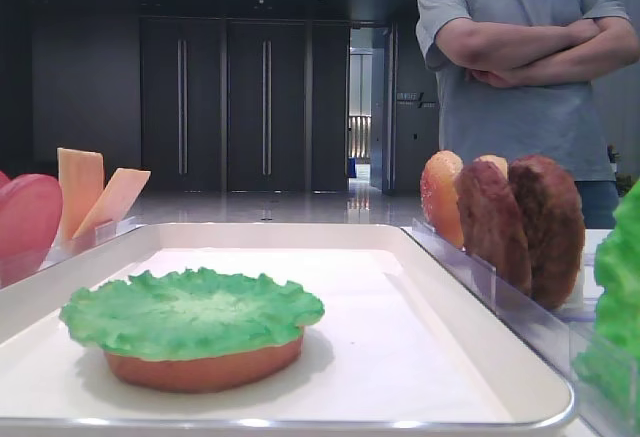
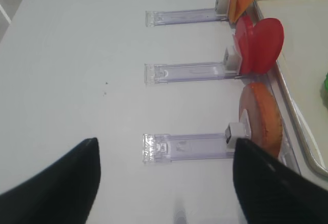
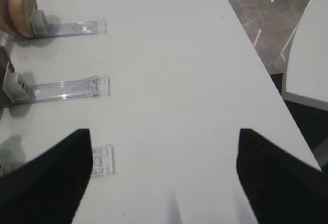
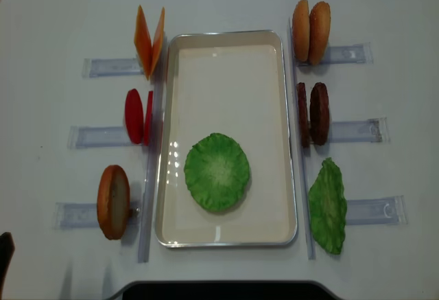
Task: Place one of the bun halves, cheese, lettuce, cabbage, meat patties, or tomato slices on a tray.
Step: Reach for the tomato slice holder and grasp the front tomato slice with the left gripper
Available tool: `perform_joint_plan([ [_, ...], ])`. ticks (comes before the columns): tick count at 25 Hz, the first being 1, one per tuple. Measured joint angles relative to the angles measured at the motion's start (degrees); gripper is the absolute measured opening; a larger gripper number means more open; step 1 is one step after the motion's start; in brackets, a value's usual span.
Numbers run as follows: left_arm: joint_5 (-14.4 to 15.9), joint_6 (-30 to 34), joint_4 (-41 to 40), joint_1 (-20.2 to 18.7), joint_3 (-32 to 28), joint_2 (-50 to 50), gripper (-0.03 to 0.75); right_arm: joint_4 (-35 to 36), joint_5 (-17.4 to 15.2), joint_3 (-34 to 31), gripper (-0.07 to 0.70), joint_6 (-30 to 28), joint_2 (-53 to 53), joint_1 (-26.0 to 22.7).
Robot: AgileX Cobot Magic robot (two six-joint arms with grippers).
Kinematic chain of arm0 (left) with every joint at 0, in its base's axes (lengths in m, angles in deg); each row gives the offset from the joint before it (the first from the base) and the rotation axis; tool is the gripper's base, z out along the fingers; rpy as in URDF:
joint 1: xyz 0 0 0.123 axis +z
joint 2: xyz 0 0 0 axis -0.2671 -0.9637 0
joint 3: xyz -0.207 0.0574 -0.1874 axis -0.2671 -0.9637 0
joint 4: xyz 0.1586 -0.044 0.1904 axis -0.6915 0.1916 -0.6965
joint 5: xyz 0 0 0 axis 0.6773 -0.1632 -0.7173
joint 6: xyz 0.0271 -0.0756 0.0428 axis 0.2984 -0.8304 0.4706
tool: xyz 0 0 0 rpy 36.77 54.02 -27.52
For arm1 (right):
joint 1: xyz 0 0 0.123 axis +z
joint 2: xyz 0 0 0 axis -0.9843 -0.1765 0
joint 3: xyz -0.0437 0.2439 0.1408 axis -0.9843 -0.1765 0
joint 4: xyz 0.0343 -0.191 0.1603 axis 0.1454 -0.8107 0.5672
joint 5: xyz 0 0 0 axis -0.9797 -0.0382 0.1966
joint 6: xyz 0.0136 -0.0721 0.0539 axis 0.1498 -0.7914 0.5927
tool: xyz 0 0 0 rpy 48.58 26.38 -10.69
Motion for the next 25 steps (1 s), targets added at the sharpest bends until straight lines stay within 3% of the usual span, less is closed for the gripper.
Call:
perform_joint_plan([
  [22, 0.00, 0.19, 0.00, 0.00, 0.00, -0.12, 0.609, 0.00, 0.00, 0.00, 0.549, 0.00, 0.00, 0.00],
  [25, 1.95, 0.13, 0.00, 0.00, 1.30, -2.98, 0.609, 0.00, 0.00, 0.00, 0.549, 0.00, 0.00, 0.00],
])
